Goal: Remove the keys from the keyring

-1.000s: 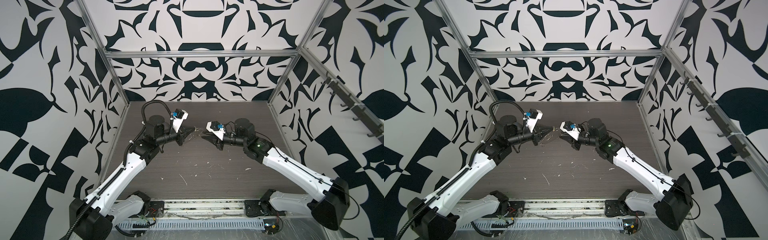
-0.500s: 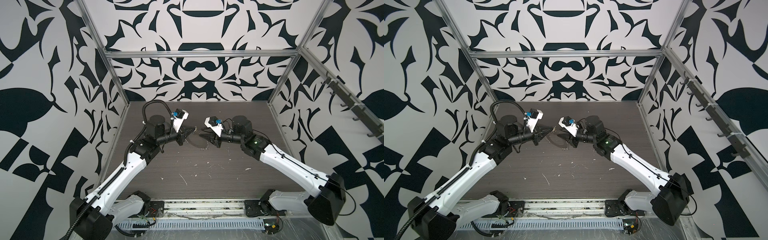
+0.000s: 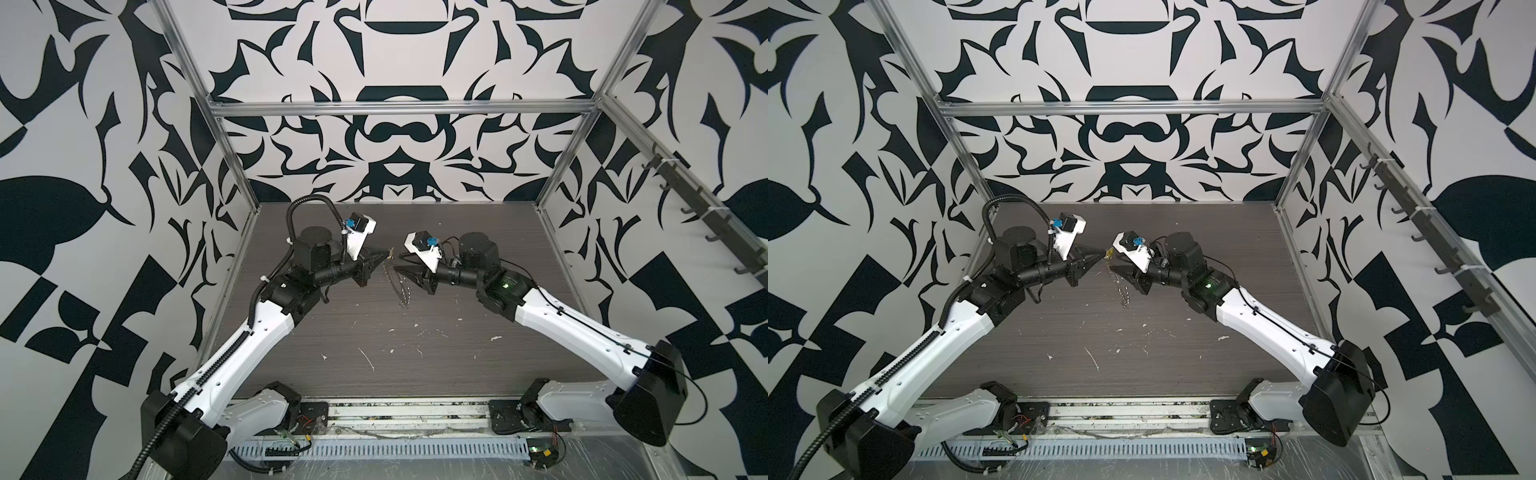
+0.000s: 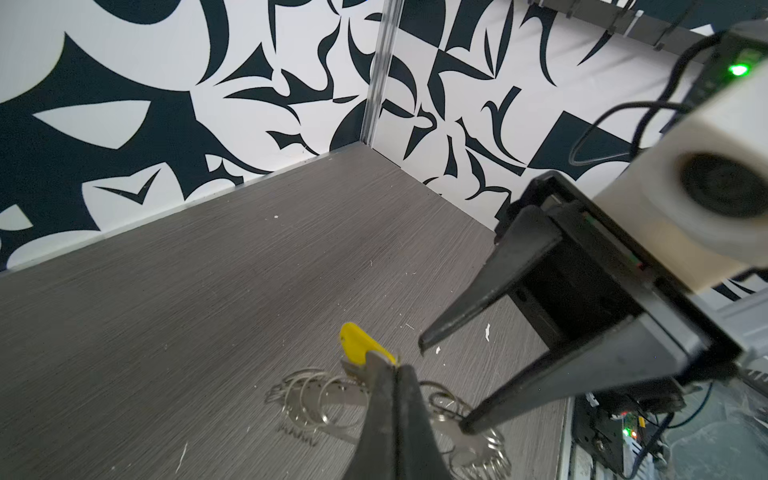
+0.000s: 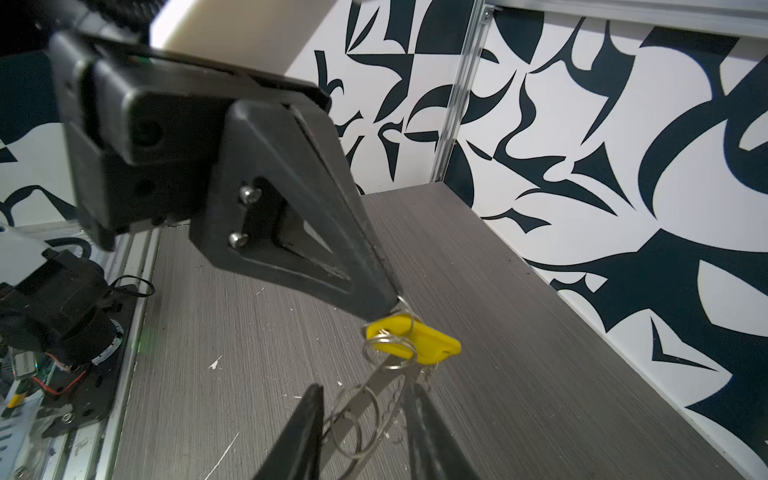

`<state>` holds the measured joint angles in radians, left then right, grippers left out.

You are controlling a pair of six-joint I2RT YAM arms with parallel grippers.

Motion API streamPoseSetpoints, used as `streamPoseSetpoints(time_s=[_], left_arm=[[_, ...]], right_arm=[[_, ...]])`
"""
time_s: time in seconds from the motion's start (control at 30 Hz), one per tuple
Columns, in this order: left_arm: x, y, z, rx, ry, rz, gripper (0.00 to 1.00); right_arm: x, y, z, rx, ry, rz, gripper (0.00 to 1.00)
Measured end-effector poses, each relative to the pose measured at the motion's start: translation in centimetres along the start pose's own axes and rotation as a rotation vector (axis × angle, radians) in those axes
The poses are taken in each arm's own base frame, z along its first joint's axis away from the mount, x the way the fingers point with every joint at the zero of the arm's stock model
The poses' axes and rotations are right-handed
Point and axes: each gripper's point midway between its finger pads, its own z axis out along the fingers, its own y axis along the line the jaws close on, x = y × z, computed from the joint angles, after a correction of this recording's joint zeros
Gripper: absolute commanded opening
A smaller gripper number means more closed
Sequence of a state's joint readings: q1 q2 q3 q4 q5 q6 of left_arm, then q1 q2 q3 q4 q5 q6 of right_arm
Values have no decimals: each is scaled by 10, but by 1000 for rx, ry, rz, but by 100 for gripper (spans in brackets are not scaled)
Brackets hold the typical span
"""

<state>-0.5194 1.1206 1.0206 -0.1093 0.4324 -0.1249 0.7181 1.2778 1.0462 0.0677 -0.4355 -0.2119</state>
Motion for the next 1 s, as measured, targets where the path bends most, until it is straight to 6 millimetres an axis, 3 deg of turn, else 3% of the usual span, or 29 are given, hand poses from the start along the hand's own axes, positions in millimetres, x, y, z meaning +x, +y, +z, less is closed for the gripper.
streamPoseSetpoints(time_s=[0.37,0.7,1.0], left_arm=[[-9,11,7,-63,80,-144,0],[11,21,9,-123,181,-287,0],[16,22,9,-134,201,-350,0]], right_arm=[[-11,-7,3,87,-29,-28,38],[-8,-14,4,144,-31,-34,39],[-6,-7,9,132,-23,-51,39]])
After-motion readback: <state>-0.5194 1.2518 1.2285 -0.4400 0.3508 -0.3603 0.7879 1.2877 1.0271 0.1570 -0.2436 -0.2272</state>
